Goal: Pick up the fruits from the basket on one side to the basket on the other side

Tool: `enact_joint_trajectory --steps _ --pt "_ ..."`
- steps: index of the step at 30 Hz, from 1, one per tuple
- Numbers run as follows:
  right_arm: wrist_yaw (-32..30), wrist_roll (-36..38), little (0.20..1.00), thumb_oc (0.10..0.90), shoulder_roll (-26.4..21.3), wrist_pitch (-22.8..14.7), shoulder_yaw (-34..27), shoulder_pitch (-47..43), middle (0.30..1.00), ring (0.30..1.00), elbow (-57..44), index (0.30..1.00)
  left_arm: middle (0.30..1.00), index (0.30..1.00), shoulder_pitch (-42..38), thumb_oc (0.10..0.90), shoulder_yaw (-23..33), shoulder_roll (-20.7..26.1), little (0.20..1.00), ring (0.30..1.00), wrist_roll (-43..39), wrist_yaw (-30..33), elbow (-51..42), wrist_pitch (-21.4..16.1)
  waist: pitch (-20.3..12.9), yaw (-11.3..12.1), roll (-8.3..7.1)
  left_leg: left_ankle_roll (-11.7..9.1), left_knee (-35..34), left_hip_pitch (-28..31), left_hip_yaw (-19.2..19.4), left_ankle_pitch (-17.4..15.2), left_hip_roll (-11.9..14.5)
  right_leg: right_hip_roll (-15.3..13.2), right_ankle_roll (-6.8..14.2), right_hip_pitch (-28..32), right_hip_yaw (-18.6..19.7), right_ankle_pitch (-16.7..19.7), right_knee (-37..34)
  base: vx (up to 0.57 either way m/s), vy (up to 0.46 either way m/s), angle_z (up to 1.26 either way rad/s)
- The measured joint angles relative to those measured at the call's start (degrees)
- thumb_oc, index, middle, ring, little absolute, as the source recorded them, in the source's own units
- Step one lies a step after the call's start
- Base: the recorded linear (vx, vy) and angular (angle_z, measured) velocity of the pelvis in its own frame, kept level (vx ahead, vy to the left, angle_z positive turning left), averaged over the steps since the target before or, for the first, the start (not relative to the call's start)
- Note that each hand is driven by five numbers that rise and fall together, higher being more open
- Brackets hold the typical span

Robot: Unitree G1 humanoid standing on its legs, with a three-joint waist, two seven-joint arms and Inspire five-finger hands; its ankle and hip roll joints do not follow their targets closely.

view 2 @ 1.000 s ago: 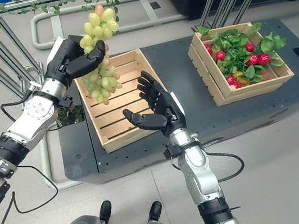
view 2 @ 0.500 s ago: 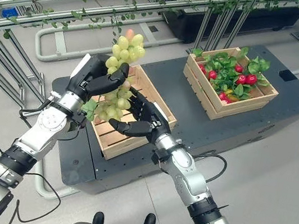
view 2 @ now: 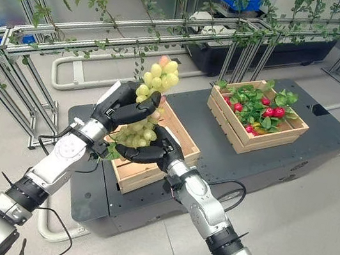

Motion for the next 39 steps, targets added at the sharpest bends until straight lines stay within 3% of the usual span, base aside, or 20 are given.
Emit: enact_joint_trajectory --steps 7,8,9,10,28,30,39 --pt "-0.9 0.0 0.9 0.8 0.1 0.0 0.1 0.4 0.9 0.9 0.0 0.9 0.3 0.3 1.0 0.4 0.2 -1.3 0.3 0.3 0.0 0.4 -0.2 0.3 -0.3 0.0 0.14 0.0 0.0 0.0 0.0 0.0 0.0 0.0 0.0 0.0 0.0 0.0 0.0 0.0 0.0 0.0" --pt "-1.2 0.0 0.599 0.599 0.1 0.0 0.1 0.6 0.599 0.599 0.0 0.599 0.3 0.3 1.4 0.4 0.4 -1.7 0.3 0.3 0.0 0.4 -0.2 0.3 -0.5 0.0 0.18 0.0 0.0 0.0 0.0 0.0 0.0 0.0 0.0 0.0 0.1 0.0 0.0 0.0 0.0 0.0" --pt "-1.4 0.0 0.599 0.599 0.2 0.0 0.1 0.8 0.599 0.599 0.0 0.599 0.3 0.3 1.7 0.4 0.6 -2.0 0.3 0.3 0.0 0.4 -0.2 0.3 -0.6 0.0 0.21 0.0 0.0 0.0 0.1 0.0 0.0 0.0 0.0 0.0 0.1 0.0 0.0 0.0 0.0 0.0" --pt "-1.7 0.0 0.3 0.4 0.4 0.0 0.1 1.0 0.3 0.3 0.0 0.3 0.3 0.3 1.9 0.4 0.7 -2.3 0.3 0.3 -0.1 0.4 -0.2 0.3 -0.6 0.0 0.22 0.0 0.0 0.0 0.1 0.0 0.0 0.0 0.0 0.0 0.1 0.0 0.0 0.0 0.0 0.0" --pt "-4.6 1.9 0.3 0.4 0.8 -1.3 0.0 3.0 0.3 0.3 0.1 0.3 0.3 0.3 4.2 0.4 0.6 -4.4 0.3 0.3 -1.7 -0.8 -1.4 0.3 -1.0 0.0 0.31 0.0 0.0 0.1 0.2 0.0 0.0 0.1 0.0 0.0 0.3 0.0 0.0 0.0 0.0 0.0" --pt "-4.6 1.9 0.3 0.4 0.8 -1.3 0.0 3.0 0.3 0.3 0.1 0.3 0.9 0.9 4.2 0.8 0.6 -4.5 0.9 0.9 -1.7 -0.7 -1.4 0.3 -1.0 0.0 0.31 0.0 0.0 0.1 0.3 0.0 0.0 0.1 0.0 0.0 0.3 0.0 0.0 0.0 0.0 0.0" --pt "-4.8 1.8 0.3 0.4 0.9 -2.5 -0.4 3.7 0.3 0.3 0.1 0.3 0.9 0.9 6.2 0.8 1.2 -4.6 0.9 0.9 -1.6 0.7 -1.3 1.2 -1.2 -0.3 0.39 0.1 0.0 0.3 0.9 -0.1 0.0 0.2 0.1 -0.3 1.0 0.1 0.0 -0.01 0.003 -0.02"
